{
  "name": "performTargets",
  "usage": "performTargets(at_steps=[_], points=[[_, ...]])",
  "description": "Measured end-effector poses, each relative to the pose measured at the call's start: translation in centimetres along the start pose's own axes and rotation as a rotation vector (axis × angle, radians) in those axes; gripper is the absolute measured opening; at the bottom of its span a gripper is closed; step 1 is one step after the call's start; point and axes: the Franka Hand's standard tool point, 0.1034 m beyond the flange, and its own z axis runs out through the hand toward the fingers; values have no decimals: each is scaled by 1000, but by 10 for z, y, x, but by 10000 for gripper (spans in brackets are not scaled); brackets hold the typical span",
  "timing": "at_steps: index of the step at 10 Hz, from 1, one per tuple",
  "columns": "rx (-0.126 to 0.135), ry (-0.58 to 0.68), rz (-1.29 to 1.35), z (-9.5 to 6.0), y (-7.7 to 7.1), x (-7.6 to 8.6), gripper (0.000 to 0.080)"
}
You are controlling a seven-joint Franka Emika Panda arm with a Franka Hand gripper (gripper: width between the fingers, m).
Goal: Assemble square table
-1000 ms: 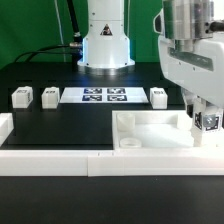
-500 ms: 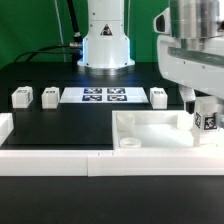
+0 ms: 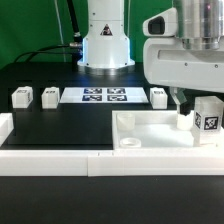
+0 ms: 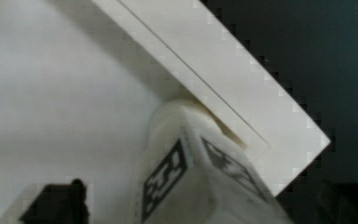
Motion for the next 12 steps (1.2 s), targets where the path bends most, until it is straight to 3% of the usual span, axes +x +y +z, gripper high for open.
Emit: performTargets(at_steps=[1,4,6,7,8,12], points=[[-17,18,-219,-4,-4,4,648],[-7,35,-406,-7,-9,7,648],[-7,35,-379,-7,-8,7,397],[-9,36,-371,-7,-7,8,397],[-8,36,-261,-7,-5,9,294],[-16,25,133,-6,0,11,294]])
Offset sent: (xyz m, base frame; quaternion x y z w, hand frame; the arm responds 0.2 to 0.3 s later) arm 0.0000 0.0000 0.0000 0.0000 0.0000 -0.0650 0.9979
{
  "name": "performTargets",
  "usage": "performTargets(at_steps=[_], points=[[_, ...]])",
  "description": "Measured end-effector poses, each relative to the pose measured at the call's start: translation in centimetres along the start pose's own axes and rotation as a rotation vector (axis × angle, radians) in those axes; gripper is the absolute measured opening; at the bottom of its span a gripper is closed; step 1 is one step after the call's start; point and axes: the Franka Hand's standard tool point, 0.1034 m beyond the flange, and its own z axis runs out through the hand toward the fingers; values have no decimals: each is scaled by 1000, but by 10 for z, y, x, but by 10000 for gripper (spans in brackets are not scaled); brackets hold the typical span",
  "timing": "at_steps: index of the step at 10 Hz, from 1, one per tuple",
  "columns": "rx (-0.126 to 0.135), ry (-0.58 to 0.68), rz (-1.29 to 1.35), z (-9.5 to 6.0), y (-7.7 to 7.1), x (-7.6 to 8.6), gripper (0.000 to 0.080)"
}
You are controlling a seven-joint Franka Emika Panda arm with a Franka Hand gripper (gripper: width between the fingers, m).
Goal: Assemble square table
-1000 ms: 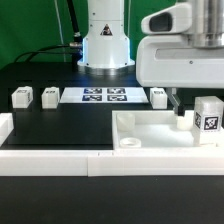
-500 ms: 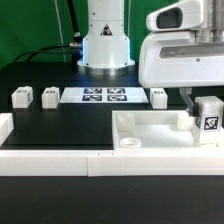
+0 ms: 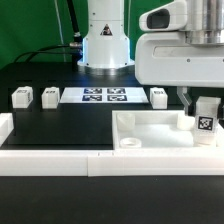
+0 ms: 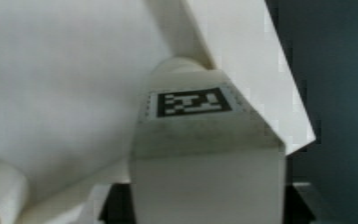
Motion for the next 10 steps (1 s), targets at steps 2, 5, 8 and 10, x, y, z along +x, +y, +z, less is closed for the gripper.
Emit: performTargets(at_steps=[2,5,8,10], points=[[-15,-23,291,0,3,0,294],[23,-50,711,1,8,-2,294],[31,-62,882,1,9,-5,294],[30,-61,839,2,9,-5,412]])
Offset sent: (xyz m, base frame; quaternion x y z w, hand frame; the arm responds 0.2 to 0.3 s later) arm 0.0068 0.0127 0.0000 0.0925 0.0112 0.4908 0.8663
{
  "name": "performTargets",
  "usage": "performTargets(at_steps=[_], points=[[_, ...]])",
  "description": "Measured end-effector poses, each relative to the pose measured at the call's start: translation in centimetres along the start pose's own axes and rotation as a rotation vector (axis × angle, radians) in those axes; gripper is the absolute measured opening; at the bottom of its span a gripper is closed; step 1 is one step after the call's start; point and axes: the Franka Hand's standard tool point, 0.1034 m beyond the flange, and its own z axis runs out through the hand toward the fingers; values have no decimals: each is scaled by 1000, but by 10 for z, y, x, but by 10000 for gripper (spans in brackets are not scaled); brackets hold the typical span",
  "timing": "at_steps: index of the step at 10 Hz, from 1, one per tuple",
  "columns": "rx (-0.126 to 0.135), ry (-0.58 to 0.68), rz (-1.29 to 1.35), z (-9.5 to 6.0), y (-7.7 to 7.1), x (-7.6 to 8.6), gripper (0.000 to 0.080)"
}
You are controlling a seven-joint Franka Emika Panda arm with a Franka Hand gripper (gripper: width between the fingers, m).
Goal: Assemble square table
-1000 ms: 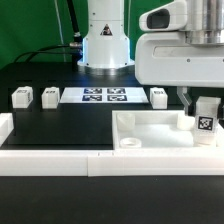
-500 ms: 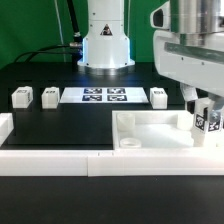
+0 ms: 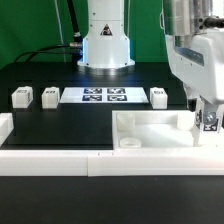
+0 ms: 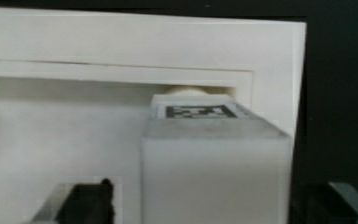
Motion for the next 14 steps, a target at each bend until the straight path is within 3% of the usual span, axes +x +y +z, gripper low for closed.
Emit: performTargets(at_steps=[1,3,6,8,9,11,13,14], points=[[-1,0,-16,1,0,-2,603],[-15,20,-424,3,3,-11,642],[-16,16,-647,3,3,-10,648],[-66,49,-977,-1,1,-17,649],[-64,60,-1169,-2,-3,-18,649],[-61,63,-1269,-1,-3,-16,626],[-58,62,-1212,0,-3,-16,294],[-60,65,-1143,0,-2,-13,294]])
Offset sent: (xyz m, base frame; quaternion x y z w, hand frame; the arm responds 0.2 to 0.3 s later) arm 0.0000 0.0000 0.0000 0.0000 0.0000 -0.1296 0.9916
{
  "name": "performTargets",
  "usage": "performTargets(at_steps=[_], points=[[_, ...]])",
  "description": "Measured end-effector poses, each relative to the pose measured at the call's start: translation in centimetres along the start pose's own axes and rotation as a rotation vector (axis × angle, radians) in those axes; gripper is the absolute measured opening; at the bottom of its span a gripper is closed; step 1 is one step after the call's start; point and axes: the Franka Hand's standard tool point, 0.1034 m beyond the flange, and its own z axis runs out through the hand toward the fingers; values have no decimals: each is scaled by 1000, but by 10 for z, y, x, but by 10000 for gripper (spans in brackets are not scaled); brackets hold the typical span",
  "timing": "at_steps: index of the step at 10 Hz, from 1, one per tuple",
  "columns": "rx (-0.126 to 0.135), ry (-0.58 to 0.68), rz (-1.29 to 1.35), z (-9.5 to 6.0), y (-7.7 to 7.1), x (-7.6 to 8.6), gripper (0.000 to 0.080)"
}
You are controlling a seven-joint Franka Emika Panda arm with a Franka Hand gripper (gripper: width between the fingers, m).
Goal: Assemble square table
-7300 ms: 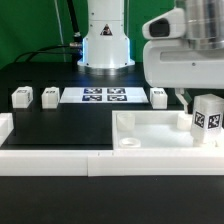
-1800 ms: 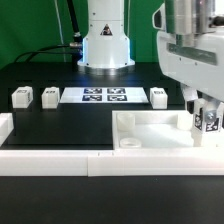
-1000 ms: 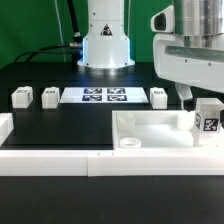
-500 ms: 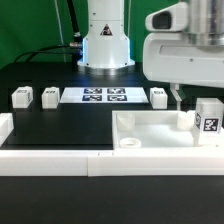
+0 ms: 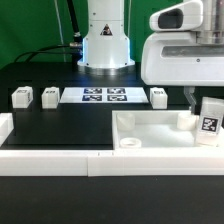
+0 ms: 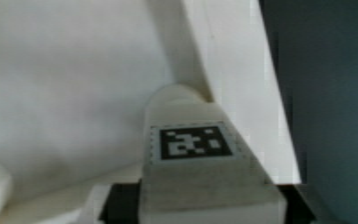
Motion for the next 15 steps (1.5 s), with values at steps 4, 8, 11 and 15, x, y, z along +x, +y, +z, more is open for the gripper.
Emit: performTargets(at_steps=[4,8,11,15], points=[[1,-25,392,1,3,-2,294],[74,-97,913,2,5,2,294],[109,-146,1289,3,3,2,294],[106,-144,1336,3,0,1,384]])
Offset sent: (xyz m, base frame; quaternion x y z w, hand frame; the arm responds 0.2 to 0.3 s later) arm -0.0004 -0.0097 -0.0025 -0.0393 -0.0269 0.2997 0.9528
